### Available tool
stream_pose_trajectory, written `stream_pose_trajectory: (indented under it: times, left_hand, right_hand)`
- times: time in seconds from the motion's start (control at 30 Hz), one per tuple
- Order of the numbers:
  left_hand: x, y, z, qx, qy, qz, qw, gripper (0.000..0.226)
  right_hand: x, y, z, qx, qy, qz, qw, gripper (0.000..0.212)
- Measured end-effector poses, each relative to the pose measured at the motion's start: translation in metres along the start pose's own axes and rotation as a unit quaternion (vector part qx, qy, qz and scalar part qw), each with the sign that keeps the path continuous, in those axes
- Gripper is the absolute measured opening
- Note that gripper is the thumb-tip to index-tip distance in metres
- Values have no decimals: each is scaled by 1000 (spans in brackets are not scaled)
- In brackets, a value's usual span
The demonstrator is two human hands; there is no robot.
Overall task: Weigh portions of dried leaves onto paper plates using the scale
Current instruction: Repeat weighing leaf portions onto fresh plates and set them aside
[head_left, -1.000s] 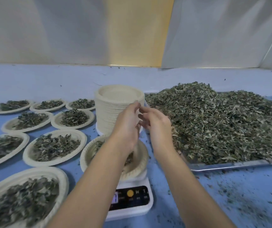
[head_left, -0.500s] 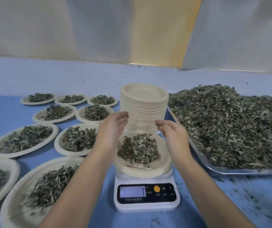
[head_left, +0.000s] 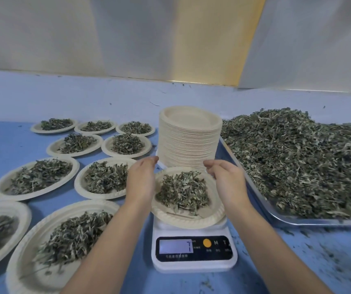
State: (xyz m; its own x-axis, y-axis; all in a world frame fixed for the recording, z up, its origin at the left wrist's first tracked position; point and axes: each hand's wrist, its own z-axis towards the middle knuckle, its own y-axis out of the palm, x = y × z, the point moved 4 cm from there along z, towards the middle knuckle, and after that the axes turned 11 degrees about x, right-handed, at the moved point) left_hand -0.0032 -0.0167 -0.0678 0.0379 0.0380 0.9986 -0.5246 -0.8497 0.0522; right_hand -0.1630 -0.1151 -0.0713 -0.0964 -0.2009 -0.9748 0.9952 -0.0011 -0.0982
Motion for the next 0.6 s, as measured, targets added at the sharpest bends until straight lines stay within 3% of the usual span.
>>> stream_pose_trajectory:
  times: [0.2,0.33,0.6]
  left_hand:
    - [-2,-18,16,42,-92,-13,995,31]
    - [3,-35,30,9,-140,-6,990,28]
    - [33,-99,80,45,-122,-16,991,29]
  right_hand:
    - [-13,5,-9,-2,2,33,999,30]
    - [-22,22,-17,-8,-3,44,999,31]
    - [-59,92,-25,-51,-27,24,998,26]
